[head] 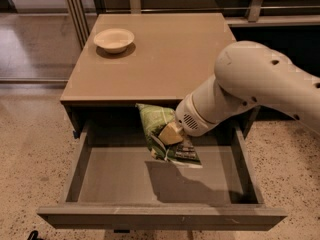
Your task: Pick green jalapeno chip bag from top drawer and place on counter
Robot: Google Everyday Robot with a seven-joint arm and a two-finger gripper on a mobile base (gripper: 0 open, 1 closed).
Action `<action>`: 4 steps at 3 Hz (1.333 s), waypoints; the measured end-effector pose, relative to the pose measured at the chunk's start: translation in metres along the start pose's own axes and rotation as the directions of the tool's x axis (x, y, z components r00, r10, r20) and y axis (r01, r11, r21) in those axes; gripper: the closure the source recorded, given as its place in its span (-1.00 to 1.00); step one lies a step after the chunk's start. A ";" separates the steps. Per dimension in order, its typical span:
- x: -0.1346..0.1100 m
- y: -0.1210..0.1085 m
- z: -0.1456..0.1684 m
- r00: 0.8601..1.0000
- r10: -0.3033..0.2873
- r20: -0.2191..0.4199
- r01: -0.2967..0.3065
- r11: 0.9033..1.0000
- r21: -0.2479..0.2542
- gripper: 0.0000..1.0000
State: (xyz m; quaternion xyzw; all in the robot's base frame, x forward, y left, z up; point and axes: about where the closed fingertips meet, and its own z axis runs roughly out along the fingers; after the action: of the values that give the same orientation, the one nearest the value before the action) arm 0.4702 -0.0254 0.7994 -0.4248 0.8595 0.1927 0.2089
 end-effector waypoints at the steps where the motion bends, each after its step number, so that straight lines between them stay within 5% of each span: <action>1: -0.022 0.004 -0.029 0.998 -0.054 0.040 0.054 0.999 -0.001 1.00; 3: -0.026 0.005 -0.032 0.997 -0.063 0.052 0.064 0.998 -0.007 1.00; 4: -0.034 -0.012 -0.058 0.993 -0.022 0.113 0.013 0.997 0.079 1.00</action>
Offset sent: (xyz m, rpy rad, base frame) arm 0.0032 0.0014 0.0383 0.0239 -0.0507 0.0429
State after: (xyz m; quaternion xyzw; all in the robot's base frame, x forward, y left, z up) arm 0.4871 -0.0396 0.8633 -0.4123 0.8492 0.1811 0.2759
